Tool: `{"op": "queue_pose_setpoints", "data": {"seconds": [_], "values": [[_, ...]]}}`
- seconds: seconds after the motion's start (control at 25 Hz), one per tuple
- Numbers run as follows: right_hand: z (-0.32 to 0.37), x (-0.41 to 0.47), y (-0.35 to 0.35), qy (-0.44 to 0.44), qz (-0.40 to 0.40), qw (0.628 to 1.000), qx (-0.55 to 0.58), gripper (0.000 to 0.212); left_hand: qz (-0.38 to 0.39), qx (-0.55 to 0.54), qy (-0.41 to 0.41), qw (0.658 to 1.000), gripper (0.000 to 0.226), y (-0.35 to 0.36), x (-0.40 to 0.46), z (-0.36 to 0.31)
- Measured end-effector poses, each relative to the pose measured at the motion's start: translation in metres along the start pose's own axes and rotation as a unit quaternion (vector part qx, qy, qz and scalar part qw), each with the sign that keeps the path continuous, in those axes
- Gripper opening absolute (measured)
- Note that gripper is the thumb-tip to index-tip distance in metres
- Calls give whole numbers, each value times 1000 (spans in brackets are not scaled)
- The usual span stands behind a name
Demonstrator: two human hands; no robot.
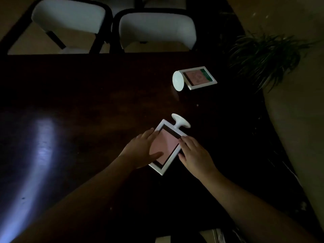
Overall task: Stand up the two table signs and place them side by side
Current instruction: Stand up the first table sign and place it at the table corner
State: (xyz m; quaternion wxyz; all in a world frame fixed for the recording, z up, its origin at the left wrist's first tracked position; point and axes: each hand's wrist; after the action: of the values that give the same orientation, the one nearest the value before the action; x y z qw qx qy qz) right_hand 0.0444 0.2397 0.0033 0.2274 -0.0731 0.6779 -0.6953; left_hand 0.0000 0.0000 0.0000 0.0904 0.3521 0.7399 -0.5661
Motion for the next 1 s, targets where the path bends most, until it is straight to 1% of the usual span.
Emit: {"op": "queue_pose_setpoints", "data": {"seconds": [0.08,0.28,0.52,0.56,0.64,0.68,0.72,0.76,0.8,0.88,0.92,1.0], "values": [[-1,2,-2,0,7,1000,9,52,3,-11,-1,1000,95,-3,0,-3],[-10,1,3,-31,8,999,-40,43,8,-50,-3,999,89,-12,-4,-8],[-18,-2,5,-70,-28,997,-24,40,-3,-132,1,991,77,-31,-9,-17],[-20,-2,3,-76,-45,996,-16,39,-8,-156,2,988,72,-36,-10,-19],[-25,-3,1,-81,-76,994,0,38,-18,-200,2,980,50,-46,-14,-23],[-27,-3,-2,-88,-80,993,0,34,-24,-207,0,978,42,-51,-15,-24],[-28,-2,-4,-102,-82,991,-7,32,-27,-211,-7,977,39,-56,-17,-26],[-28,-2,-10,-118,-72,990,-8,38,-24,-217,-14,976,43,-61,-18,-27],[-29,-1,-11,-127,-75,989,-12,43,-19,-225,-18,974,51,-66,-19,-28],[-30,1,-20,-101,-119,987,25,26,-12,-236,-29,971,70,-74,-20,-28],[-28,1,-27,-79,-138,985,66,29,-15,-233,-32,972,74,-80,-21,-29],[-26,3,-34,-55,-146,980,125,35,-28,-244,-43,968,77,-91,-24,-30]]}}
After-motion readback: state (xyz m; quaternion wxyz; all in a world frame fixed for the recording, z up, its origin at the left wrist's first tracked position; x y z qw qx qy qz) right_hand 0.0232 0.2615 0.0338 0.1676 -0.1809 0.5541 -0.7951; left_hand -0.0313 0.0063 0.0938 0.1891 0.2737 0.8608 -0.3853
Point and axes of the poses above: each hand's wrist, its own x-axis towards the middle knuckle, its own y-axis out of the palm, z = x × y, and after that the axes turned 13 degrees about z, right-handed
